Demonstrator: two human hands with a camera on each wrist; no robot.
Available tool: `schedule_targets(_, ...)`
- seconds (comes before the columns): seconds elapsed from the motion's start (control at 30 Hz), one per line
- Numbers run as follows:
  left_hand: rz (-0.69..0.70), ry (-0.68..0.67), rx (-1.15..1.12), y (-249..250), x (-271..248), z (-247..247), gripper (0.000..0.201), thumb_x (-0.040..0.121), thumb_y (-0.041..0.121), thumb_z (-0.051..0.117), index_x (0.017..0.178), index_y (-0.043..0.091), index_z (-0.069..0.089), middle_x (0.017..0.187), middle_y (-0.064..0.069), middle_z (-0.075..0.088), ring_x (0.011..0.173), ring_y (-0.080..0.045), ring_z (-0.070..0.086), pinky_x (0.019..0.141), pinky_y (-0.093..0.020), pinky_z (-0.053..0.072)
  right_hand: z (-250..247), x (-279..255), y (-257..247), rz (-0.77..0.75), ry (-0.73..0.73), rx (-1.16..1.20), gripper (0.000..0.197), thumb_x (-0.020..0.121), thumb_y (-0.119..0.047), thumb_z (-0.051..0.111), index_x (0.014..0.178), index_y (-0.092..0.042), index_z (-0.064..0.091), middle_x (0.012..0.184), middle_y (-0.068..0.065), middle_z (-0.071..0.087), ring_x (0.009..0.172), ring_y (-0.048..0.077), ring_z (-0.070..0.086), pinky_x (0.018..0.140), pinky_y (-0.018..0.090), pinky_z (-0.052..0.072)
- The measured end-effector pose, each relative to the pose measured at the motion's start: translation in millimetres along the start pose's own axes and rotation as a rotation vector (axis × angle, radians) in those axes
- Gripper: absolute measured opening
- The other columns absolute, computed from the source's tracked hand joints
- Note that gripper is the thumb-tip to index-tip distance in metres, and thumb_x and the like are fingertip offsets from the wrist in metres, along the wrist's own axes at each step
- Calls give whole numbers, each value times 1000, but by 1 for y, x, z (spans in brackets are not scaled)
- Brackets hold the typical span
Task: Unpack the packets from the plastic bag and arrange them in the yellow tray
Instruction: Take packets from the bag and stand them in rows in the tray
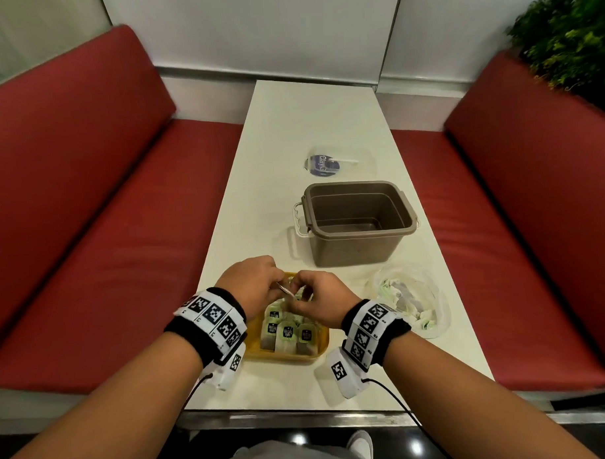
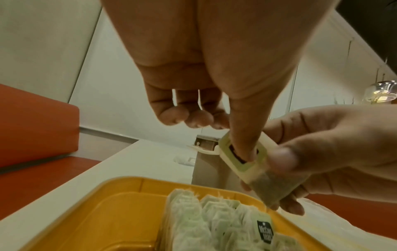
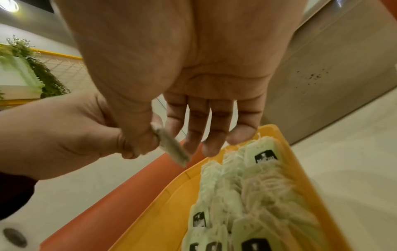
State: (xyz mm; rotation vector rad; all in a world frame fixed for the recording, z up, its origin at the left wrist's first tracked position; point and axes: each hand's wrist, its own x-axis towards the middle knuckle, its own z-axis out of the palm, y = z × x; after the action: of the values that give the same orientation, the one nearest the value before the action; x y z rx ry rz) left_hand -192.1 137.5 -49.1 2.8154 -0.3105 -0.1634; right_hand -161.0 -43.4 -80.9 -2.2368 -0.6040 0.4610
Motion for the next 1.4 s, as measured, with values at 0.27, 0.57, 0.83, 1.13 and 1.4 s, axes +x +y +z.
schedule_targets(0.27,-70,-28,-169,1,-2,-2,15,89,36,65,101,27,67,91,4,68,82,-15,62,79,-33,51,2,4,-6,-14,21,-114,20,88,-30,70,71,-30,60,68,-15,56,63,4,51,58,18,39)
schedule_targets(0.57,-195,-364,42,-17,-12,24,22,83,16,70,104,22,66,91,7,57,99,-18,61,73,-22,40,23,8,0,76,-241,-543,32,84,-36,71,114,-24,70,106,2,70,101,23,60,83,30,50)
schedule_targets(0.83,-340,-300,-87,-19,-13,62,46,75,21,78,109,21,48,100,-1,62,91,-21,62,80,-35,54,32,14,-4,110,-268,-637,23,84,-33,72,100,-16,72,96,7,70,94,27,62,76,31,50)
schedule_targets(1.13,-375,-332,-58,-15,-14,68,78,62,31,88,116,16,35,101,-4,61,89,-24,64,79,-39,55,24,14,-8,56,-287,-674,18,90,-14,63,103,-8,72,100,12,69,95,31,63,74,31,47)
schedule_targets(1.4,-372,-218,-117,-18,-12,74,57,78,18,75,120,12,37,86,-1,56,77,-22,58,68,-33,49,21,11,0,80,-258,-621,15,85,-27,69,96,-17,72,94,6,69,88,25,59,69,28,41)
